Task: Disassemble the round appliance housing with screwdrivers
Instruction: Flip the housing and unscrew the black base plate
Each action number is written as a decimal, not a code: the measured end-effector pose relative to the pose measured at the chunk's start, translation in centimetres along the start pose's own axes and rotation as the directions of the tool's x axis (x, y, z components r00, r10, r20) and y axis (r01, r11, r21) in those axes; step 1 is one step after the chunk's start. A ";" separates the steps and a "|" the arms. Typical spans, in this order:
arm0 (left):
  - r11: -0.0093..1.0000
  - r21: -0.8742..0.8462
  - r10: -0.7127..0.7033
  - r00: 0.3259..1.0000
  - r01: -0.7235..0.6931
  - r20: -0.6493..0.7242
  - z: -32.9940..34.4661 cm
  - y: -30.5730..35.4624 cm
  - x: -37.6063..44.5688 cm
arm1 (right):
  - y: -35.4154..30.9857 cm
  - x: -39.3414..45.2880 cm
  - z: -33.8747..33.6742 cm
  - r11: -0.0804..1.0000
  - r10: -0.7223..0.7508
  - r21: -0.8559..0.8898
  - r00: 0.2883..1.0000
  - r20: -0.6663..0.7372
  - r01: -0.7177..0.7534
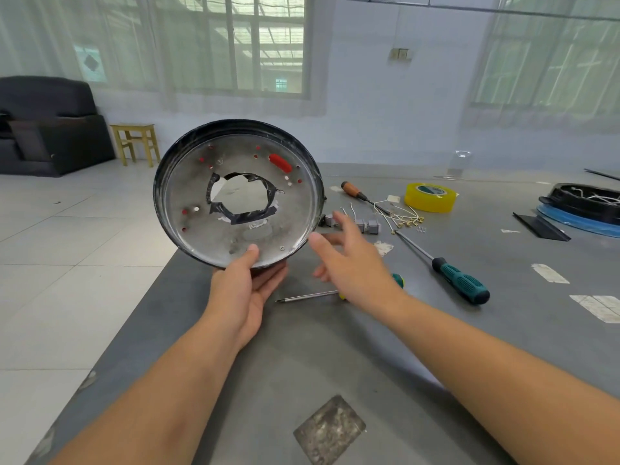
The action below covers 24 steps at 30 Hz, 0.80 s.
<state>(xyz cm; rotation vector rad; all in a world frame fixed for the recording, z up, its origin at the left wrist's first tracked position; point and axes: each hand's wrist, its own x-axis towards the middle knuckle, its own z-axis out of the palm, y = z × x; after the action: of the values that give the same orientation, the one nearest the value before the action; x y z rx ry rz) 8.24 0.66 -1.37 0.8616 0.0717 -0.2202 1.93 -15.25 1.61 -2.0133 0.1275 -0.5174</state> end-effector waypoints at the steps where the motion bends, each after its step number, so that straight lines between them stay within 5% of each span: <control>1: 1.000 -0.001 -0.004 1.000 0.004 -0.010 0.0 0.0 0.0 | 0.8 -0.2 -1.4 0.967 -0.134 -0.220 0.991 -0.002 0.131; 3: 1.000 0.007 -0.003 1.000 0.003 -0.028 0.0 0.1 0.2 | 2.5 -0.6 -4.3 0.736 -0.327 -0.594 0.939 0.108 0.325; 6: 0.999 0.036 0.034 0.998 -0.032 -0.045 -0.1 0.4 0.3 | 4.3 -0.9 -7.5 0.421 -0.276 -0.801 0.901 0.334 0.426; 9: 0.995 0.073 0.067 0.997 -0.064 -0.040 -0.4 0.8 0.5 | 5.5 -1.2 -8.2 0.468 -0.154 -0.761 0.889 0.431 0.450; 14: 0.990 0.114 0.086 0.996 -0.081 -0.037 -0.7 0.8 1.0 | 5.9 -1.2 -8.0 0.525 -0.190 -0.698 0.866 0.462 0.487; 24: 0.980 0.145 0.125 0.990 -0.133 0.060 -1.2 0.3 1.1 | 6.0 -2.4 -6.9 0.668 -0.219 -0.644 0.926 0.309 0.373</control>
<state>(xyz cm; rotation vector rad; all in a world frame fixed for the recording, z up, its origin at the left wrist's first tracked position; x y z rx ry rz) 9.37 1.60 -2.07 1.0053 -0.0485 -0.1262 -2.30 -23.09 -1.56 -2.8570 -0.1760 -0.5016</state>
